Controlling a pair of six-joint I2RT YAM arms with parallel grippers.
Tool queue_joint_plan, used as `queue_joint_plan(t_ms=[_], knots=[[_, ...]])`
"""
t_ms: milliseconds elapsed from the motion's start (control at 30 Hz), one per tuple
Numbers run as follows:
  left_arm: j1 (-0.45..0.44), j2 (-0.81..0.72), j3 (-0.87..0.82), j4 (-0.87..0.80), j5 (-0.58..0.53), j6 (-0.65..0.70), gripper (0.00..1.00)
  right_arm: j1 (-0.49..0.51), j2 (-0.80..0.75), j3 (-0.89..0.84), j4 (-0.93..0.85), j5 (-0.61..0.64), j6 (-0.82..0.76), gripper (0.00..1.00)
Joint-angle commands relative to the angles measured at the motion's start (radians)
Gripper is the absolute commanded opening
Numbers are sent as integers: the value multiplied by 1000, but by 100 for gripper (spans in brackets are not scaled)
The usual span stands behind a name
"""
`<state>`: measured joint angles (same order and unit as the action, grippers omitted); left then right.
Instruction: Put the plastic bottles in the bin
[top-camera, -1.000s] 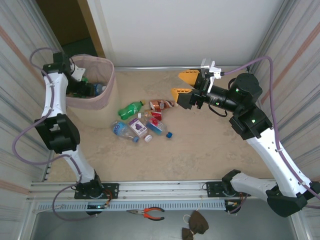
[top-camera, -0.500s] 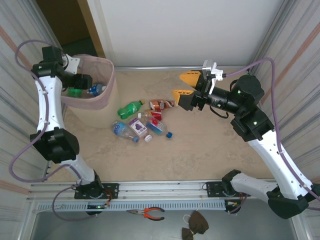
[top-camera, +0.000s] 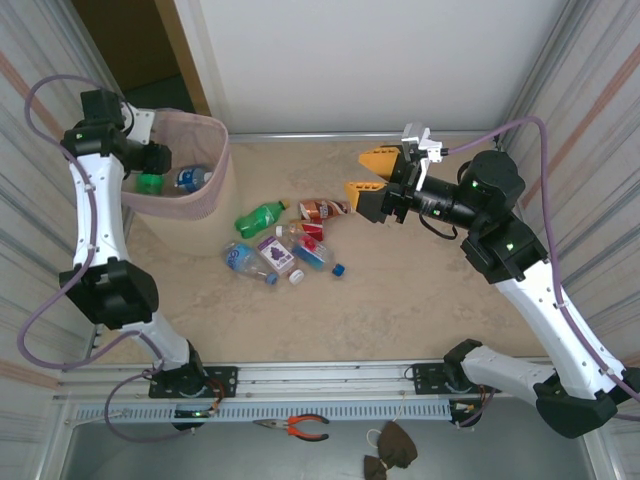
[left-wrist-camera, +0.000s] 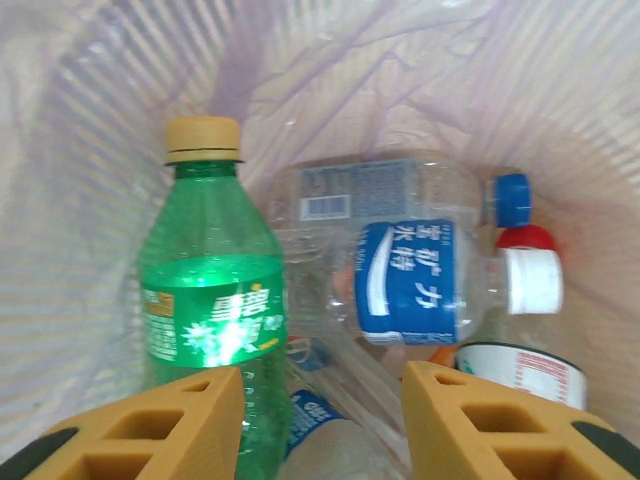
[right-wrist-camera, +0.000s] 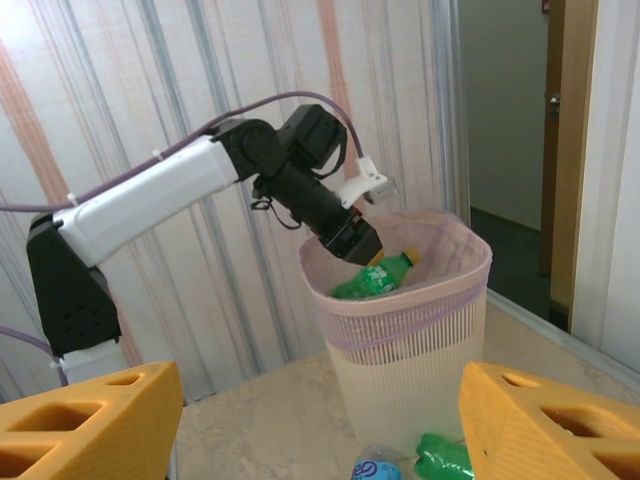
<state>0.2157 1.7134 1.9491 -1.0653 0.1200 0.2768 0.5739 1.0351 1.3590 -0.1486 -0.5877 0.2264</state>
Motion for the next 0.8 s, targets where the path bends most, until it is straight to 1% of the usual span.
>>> queue_joint_plan(t_ms=[0,233,433,567,767], knots=[[-2,57,14,30,-82,35,45,3,-7,-1,1,17,-13,73],[11,176,28,34,-90,39,44,3,5,2,0,16,-18,73],[15,219,-22,28,-26,32,39,4,7,-7,-9,25,-19,72],[15,182,-56,33,24,8,38,4,10,-6,-16,25,-21,72],[2,70,-58,38,85,-19,44,7,15,-6,-29,22,-24,72]])
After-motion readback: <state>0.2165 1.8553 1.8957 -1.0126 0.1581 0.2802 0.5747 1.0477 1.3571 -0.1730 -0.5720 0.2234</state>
